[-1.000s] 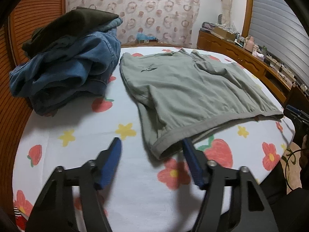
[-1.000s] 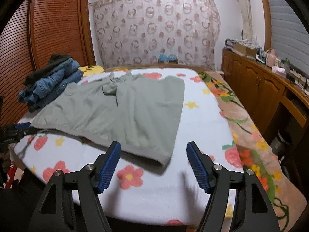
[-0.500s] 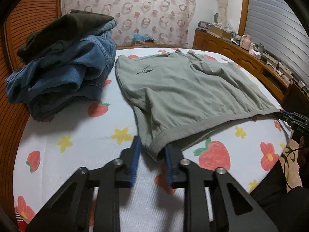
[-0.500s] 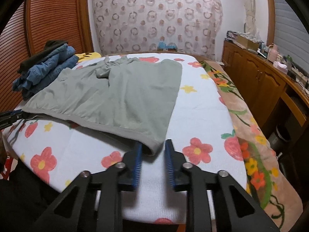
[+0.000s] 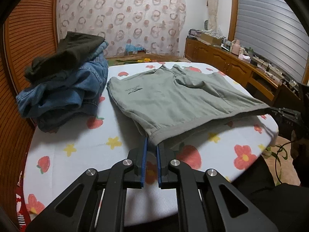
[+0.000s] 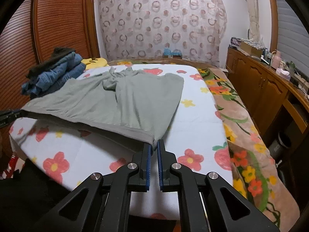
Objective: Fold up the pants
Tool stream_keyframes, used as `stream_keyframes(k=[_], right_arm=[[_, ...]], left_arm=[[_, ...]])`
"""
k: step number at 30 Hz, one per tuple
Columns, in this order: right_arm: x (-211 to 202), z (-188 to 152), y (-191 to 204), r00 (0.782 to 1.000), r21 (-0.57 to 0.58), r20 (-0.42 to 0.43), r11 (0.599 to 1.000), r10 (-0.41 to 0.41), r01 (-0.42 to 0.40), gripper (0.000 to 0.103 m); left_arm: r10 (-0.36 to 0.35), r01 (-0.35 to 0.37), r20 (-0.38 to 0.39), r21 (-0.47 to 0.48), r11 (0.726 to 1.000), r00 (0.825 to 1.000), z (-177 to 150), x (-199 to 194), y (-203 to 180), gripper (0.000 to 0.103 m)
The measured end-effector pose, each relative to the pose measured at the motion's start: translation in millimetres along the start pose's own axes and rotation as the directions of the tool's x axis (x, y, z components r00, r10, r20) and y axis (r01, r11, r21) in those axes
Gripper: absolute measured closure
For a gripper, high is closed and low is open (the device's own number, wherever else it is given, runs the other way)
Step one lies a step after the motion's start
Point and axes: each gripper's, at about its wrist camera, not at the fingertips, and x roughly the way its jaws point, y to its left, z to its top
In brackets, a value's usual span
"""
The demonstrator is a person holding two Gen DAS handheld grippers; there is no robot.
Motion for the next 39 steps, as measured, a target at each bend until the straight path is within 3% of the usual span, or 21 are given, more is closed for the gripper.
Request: stream_keyframes(k=[8,11,18,21,23,25,28,39], right_arm=[[-25,-4,-7,1.0,-0.01,0.011,1.0,0.014,-0.014,0.097],[-36,-8,-9,1.0,-0.009,0.006,1.0,0.021,-0.021,0.097],[-26,-11,-6,0.999,-0.025,-0.035,0.999,0.034,-0.035,0.097],[-21,-8,-7,0.999,-0.02,-0.044,0.999,0.03,-0.031,0.097],[-21,-7,-7,0.999,-0.02,-0.046,0.999,0.028,-0.029,0.097],[-22,-5,-7,0.998,-0.015,-0.048,0.999,0.028,-0.028,0.097],[-20,-6,-7,0.999,-0.008,-0.045,1.0,0.028,-0.028,0.097],[-11,0,8,0.997,0.001,0.011,0.997,0.075,-0.075,0.097]], left_arm=[[-0.003,0.003,-0.019,0.016,1.0,1.0,-6,-19,-5,0.093],[-0.046,0.046,-0.035,-0.001,0.999,0.998,-11,-25,-6,0.093],[-0.039,0.04,-0.048,0.017,0.999,0.998,-12,-28,-12,0.092],[-0.032,0.033,-0.036,0.025,0.999,0.999,-10,-31,-13,0.08],[-0.032,0.033,-0.026,0.026,0.999,0.999,-9,-32,-14,0.054],[-0.03,0.03,-0.019,0.028,0.999,0.999,-7,-31,-12,0.046],[-0.021,0.021,-0.01,0.015,1.0,1.0,-3,-24,-10,0.025],[-0.004,0.004,-0.021,-0.003,1.0,1.0,4,5,-7,0.022]])
